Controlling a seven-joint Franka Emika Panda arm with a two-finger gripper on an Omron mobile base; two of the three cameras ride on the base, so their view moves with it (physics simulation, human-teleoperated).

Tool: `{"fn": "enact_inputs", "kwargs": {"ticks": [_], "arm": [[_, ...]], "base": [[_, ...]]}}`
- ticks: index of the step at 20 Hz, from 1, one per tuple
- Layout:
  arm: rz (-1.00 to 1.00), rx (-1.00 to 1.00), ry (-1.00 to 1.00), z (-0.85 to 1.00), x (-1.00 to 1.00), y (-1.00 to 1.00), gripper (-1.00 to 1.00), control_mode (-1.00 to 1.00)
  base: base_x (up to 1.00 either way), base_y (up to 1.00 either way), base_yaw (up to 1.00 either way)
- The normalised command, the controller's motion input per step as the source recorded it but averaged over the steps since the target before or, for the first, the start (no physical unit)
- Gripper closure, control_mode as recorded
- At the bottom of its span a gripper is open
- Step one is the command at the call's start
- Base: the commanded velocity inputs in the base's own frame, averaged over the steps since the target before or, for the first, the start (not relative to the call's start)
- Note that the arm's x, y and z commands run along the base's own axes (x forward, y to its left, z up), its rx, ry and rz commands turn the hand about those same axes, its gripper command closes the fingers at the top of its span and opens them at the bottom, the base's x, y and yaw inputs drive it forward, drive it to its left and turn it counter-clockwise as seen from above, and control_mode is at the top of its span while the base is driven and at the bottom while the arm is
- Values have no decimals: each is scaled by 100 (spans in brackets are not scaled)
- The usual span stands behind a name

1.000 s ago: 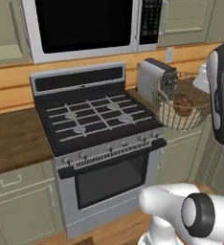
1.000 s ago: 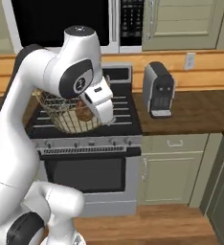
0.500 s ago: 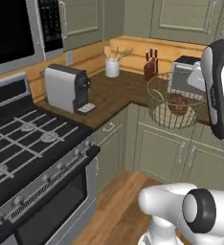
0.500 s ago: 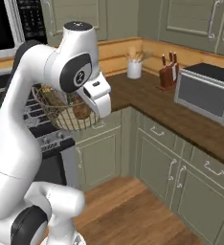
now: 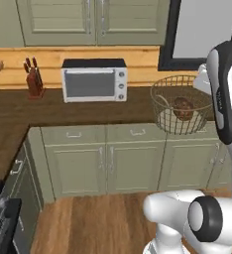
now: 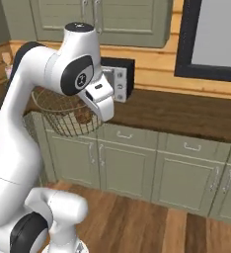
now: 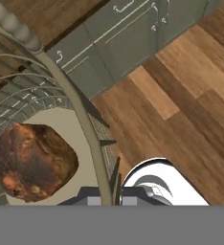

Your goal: Open the cabinet, pick up the bread from the cabinet and place it in the basket. Then move the basket to the dining counter.

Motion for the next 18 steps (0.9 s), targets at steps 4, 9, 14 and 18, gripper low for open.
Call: {"fn": "enact_inputs", "kwargs": {"ticks": [4, 9, 14, 18], "arm": [[0, 0, 0, 0, 0, 0, 100, 100], [0, 0, 0, 0, 0, 0, 100, 100], [0, 0, 0, 0, 0, 0, 100, 100], [0, 0, 0, 0, 0, 0, 100, 100]], "base": [[0, 6, -100], [0, 6, -100], [0, 5, -100], [0, 6, -100]]}}
